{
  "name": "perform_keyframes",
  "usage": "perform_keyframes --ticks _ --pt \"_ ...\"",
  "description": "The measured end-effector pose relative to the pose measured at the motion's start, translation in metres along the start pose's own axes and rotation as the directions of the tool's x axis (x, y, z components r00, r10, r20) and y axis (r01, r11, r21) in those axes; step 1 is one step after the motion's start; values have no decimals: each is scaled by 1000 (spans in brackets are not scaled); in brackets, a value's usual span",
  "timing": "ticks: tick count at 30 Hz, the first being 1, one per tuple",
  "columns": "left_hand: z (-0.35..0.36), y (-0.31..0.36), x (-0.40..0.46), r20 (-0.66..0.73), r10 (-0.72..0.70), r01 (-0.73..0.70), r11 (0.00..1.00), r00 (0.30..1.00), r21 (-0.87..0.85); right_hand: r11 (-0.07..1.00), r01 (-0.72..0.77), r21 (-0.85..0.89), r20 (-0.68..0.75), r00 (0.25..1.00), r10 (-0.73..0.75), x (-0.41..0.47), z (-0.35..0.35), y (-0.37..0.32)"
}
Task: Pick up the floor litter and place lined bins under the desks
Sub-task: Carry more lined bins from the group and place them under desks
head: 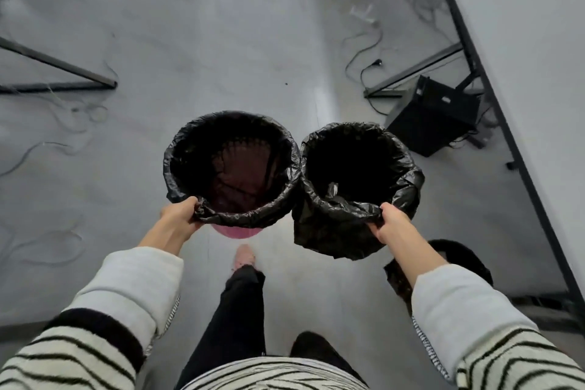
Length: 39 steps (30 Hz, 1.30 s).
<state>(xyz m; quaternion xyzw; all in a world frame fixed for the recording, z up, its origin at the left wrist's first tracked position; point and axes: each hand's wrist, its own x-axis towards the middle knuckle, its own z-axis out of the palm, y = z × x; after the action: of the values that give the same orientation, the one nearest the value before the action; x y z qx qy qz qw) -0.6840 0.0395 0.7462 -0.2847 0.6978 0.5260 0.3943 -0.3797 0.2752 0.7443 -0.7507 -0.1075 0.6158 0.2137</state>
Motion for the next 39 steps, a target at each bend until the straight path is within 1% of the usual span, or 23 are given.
perform_keyframes --ticks 2,4,6,9,11,15,17,20,21,22,27,30,35,39 --pt "22 72 22 30 -2 0 998 1000 55 999 21 48 -38 999 -19 -18 62 -31" --pt "46 135 38 33 58 -60 996 998 72 994 70 83 -66 996 -65 -26 115 -62" --pt "77 206 53 26 123 -125 986 992 114 987 88 132 -59 995 -80 -30 175 -98" --pt "128 299 78 35 193 -195 977 981 82 983 100 157 -57 994 -92 -30 259 -149" --pt "156 342 96 45 213 -216 973 976 83 983 105 152 -55 994 -98 -27 303 -178" --pt "220 433 140 28 207 -208 978 978 17 987 79 138 -13 997 -78 -7 402 -250" --pt "264 490 168 -2 182 -182 983 983 -38 993 48 111 8 999 -50 5 469 -305" --pt "311 557 192 -20 206 -207 976 978 -72 997 40 71 28 999 -42 10 545 -366" --pt "334 591 205 -32 191 -193 977 981 -85 998 33 56 34 999 -35 12 583 -395" --pt "344 608 212 -43 190 -194 976 981 -101 997 43 67 38 998 -46 13 603 -409" --pt "419 728 264 -65 218 -224 968 974 -110 993 102 59 38 994 -105 24 734 -500" --pt "473 814 310 -80 219 -227 967 972 -112 992 119 43 30 992 -121 40 827 -559" --pt "551 952 390 -31 186 -188 979 982 -83 991 105 81 10 994 -106 67 963 -642" --pt "614 1067 440 -7 196 -196 977 980 -83 990 109 95 13 994 -111 83 1067 -719"
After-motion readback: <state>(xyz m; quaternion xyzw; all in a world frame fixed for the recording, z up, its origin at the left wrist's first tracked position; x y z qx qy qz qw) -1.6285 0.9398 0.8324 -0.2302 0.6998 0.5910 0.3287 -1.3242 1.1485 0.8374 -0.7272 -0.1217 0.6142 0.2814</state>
